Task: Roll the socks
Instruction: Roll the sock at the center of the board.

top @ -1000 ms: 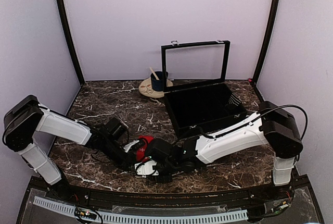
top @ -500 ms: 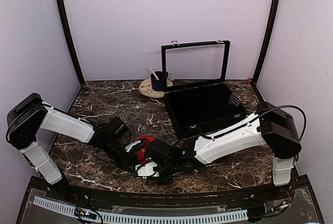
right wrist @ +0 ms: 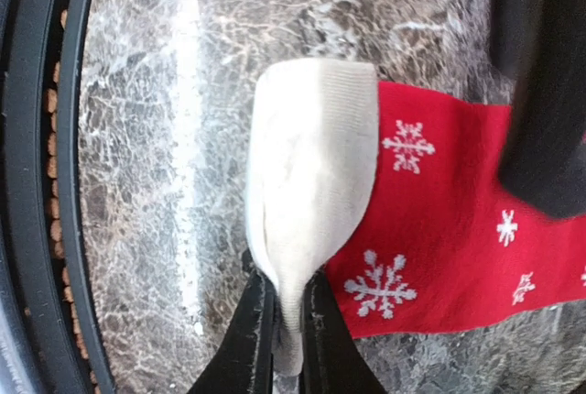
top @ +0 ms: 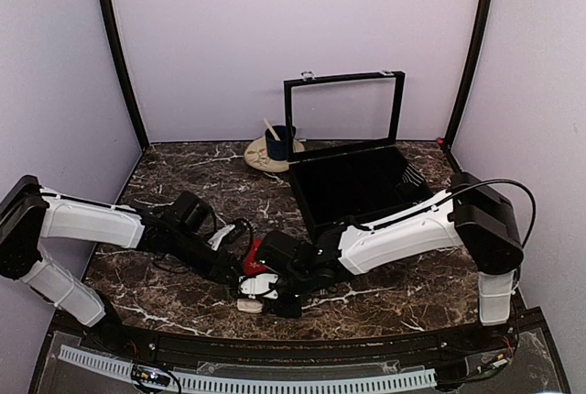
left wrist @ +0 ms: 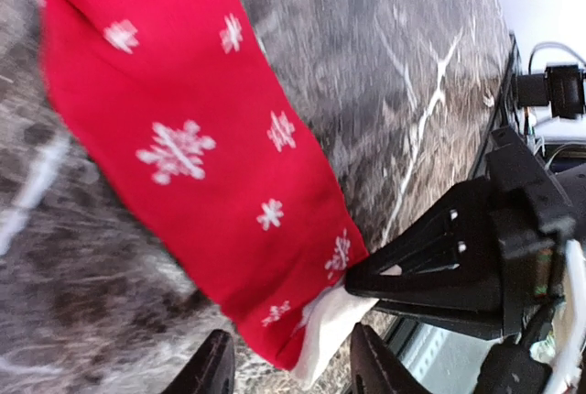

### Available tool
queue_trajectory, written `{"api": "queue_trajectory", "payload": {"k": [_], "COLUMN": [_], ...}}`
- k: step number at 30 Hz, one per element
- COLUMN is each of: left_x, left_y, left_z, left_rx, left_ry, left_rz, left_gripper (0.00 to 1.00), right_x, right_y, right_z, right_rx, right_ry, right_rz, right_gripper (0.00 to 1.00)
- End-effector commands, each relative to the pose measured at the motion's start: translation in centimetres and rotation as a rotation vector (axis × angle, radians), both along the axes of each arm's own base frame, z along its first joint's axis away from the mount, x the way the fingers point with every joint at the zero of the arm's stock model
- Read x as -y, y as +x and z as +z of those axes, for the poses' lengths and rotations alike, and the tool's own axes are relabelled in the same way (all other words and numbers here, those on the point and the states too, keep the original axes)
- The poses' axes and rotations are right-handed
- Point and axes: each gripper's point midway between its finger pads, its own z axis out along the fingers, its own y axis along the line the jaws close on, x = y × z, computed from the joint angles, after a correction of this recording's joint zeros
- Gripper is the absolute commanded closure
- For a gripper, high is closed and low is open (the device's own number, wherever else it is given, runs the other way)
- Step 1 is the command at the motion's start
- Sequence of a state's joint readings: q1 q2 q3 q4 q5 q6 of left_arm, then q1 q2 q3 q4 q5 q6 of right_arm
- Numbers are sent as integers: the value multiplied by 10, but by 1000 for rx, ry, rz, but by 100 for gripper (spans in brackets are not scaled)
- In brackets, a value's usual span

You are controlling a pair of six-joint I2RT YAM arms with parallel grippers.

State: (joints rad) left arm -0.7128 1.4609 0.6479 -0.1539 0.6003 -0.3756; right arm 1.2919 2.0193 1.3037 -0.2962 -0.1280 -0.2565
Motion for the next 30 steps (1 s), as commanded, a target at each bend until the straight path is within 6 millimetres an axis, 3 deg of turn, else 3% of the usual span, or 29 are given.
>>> {"api": "queue_trajectory", "payload": {"k": [1,10,15,23,30], "left_x": [-12,-37,-42,-25,-11], "left_y": [17,17,15,-1,-18], "left_z": [10,23,29,41,36], "left_rx": [120,283,333,469,516], "left_ry": [1,-90,-119,-149,-133], "left_rz": [110,257,270,152,46], "left_gripper": [54,54,54,54,54], "right_x": [-2,-3,1,0,1], "right_y": [-9,-4,-3,3,11], "right_z": [1,3,3,8,9], "right_rx": [-194,-513,-630,-776,-852], "right_ry": [-8,-33,-39,-43,-51], "right_rz": [-38,-102,-126,-151,-175], "right_gripper": [100,100,100,100,99]}}
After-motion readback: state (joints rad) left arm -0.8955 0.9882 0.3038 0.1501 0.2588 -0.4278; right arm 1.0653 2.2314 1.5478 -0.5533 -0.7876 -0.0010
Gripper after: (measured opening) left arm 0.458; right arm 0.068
